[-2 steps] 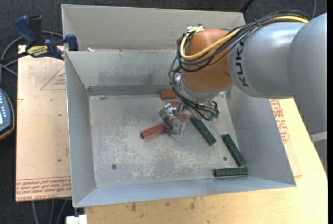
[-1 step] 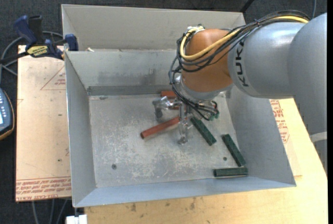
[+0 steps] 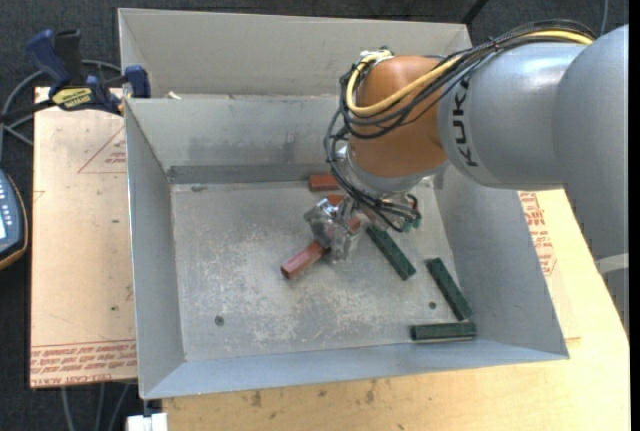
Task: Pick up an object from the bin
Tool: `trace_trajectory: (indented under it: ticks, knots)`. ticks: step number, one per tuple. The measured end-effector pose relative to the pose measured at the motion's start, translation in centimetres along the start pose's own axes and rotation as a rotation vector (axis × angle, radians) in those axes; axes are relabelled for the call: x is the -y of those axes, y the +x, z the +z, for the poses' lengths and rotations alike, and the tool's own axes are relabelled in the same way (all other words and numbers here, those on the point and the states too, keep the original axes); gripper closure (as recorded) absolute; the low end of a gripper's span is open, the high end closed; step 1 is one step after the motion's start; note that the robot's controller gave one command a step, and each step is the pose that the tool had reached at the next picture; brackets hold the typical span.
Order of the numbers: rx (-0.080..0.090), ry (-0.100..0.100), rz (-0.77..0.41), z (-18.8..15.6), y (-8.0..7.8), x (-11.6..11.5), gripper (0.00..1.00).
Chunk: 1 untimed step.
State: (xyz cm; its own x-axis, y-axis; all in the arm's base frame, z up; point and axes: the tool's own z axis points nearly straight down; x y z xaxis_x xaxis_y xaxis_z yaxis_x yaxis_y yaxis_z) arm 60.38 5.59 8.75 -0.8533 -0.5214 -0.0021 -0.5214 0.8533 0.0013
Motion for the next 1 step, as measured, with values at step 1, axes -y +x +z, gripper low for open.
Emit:
trace_trajectory:
  ticks: [1]
  knots:
    - [0.009, 0.006, 0.013, -12.25, -0.01, -0.66, 1.0]
